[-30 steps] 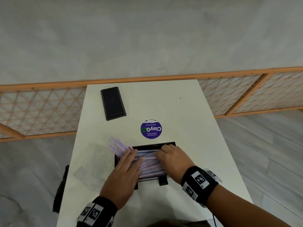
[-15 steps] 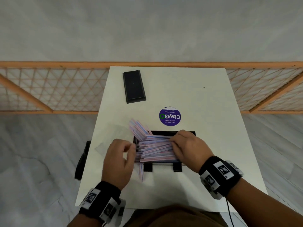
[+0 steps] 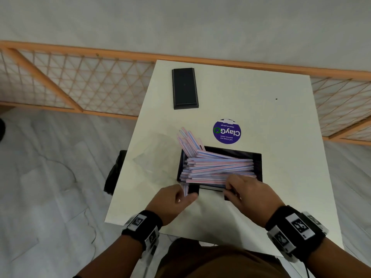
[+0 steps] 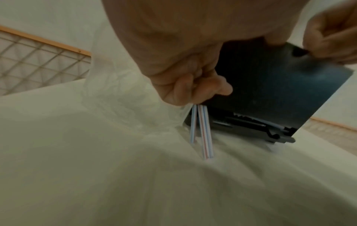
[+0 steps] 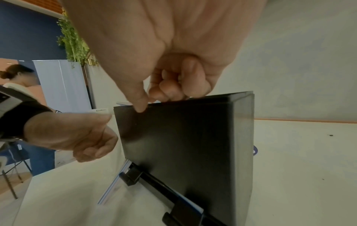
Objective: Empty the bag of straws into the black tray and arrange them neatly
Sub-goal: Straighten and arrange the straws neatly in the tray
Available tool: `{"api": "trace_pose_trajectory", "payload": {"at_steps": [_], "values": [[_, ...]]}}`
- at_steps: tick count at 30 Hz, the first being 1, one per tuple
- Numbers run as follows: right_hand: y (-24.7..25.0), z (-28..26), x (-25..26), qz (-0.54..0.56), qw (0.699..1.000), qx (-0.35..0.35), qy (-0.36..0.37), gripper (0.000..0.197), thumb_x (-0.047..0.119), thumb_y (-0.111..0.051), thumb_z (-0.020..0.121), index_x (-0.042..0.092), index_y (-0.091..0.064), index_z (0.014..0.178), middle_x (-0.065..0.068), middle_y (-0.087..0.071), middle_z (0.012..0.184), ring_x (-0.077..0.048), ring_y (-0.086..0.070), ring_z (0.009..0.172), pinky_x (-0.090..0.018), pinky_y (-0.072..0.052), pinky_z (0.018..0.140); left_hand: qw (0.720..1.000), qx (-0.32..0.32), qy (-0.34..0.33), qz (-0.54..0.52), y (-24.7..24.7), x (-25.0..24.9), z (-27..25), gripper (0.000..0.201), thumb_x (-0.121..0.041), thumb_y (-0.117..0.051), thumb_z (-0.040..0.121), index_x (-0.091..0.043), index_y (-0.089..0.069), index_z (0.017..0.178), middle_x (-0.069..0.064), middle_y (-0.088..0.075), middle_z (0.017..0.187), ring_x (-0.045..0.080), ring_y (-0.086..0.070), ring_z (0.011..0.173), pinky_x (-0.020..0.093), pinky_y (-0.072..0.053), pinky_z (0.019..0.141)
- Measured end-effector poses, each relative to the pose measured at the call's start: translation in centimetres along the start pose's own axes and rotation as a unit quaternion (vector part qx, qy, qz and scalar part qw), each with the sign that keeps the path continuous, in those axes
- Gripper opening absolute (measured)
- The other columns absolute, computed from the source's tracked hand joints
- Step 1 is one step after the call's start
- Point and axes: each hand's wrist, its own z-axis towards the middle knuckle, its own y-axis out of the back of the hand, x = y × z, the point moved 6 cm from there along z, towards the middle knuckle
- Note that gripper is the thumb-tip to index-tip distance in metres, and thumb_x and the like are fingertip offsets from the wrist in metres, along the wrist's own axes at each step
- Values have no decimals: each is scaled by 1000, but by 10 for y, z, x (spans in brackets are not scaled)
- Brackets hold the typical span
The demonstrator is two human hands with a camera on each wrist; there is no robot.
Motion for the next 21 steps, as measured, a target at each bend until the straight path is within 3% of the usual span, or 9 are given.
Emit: {"api": "trace_pose_trajectory", "payload": {"at_steps": [1,3,5,9,13,18,21], "values": [[1,1,0,2,1000,-2,-7,18,46,-49,96,30,-45,89,11,-56,78,-17,-52,67,-32,-46,55,1000,-4,17,19,-4,9,5,53,-73,-58,89,-23,-49,75,-6,-51,67,13,-53,65,30,-39,62],[0,2,-2,5,1000,5,-17,15,42,-52,97,27,-48,93,10,-59,82,-19,-56,70,-32,-46,56,996,-15,61,57,-11,26,16,44,-63,-61,92,-20,-58,99,-1,-64,85,23,-66,88,29,-44,71],[-2,2,-2,4,1000,14,-13,15,42,-48,99,27,-50,95,10,-60,87,-19,-57,75,-33,-47,59,994,-22,98,46,-16,31,25,52,-61,-61,93,-17,-59,121,6,-70,103,27,-67,100,31,-48,78],[-6,1,-4,-2,1000,18,-16,16,42,-44,100,29,-53,96,12,-59,91,-17,-58,80,-34,-51,63,992,-49,114,16,-21,21,41,39,-54,-68,92,-16,-67,100,8,-63,84,26,-63,81,28,-41,62],[-5,0,-6,-8,1000,2,-21,12,38,-48,100,30,-56,97,12,-60,90,-16,-59,79,-33,-51,62,987,-75,145,2,-24,27,52,42,-61,-69,87,-20,-67,94,-3,-62,82,19,-60,76,28,-40,62],[-4,1,-4,-16,999,-24,-25,11,36,-51,99,28,-54,92,11,-60,86,-18,-58,74,-32,-50,56,987,-70,132,64,-27,29,58,46,-65,-59,91,-20,-71,95,2,-70,89,23,-68,83,32,-52,67],[-5,0,-4,-16,999,-31,-32,12,35,-51,99,26,-54,92,10,-59,85,-18,-58,73,-33,-50,56,985,-33,142,87,-30,29,57,51,-59,-52,99,-11,-67,90,8,-71,93,28,-68,88,32,-48,70]]}}
